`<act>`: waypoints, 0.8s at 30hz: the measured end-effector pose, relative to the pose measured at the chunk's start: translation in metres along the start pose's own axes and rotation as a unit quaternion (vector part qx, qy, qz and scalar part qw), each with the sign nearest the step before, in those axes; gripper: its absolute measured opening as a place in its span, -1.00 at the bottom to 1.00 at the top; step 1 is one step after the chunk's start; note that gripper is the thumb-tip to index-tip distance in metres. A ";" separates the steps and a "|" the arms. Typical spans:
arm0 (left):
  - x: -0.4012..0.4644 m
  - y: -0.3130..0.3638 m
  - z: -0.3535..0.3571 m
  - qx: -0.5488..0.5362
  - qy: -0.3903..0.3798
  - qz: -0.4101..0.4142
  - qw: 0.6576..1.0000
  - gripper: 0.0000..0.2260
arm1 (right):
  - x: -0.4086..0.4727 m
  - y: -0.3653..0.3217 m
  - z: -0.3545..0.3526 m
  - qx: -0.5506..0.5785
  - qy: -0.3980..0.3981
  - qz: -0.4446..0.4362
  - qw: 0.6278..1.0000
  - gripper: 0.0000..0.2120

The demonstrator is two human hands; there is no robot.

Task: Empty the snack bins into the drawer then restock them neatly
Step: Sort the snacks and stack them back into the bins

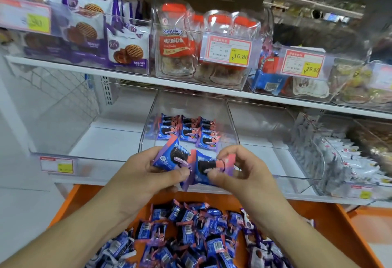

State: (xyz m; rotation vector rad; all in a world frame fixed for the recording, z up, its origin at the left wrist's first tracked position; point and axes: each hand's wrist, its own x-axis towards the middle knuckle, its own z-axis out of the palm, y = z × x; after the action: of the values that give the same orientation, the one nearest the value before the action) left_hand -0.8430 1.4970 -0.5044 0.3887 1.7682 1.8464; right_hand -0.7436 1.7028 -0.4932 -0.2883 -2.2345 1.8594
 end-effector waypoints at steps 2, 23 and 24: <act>0.000 0.002 -0.001 0.027 0.017 0.012 0.999 -0.72 | -0.001 -0.002 0.002 -0.120 0.004 -0.024 0.993 -0.72; 0.053 0.000 -0.101 0.045 0.200 0.029 0.978 -0.81 | 0.239 0.101 0.083 -0.501 -0.019 -0.225 0.836 -0.77; 0.054 0.001 -0.101 0.047 0.203 0.025 0.978 -0.80 | 0.241 0.104 0.085 -0.515 -0.009 -0.243 0.822 -0.77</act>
State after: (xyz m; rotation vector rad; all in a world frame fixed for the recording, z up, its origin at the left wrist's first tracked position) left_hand -0.9430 1.4441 -0.5220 0.0929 2.1373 1.9877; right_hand -0.9981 1.7114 -0.5999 0.1502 -2.7469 0.2907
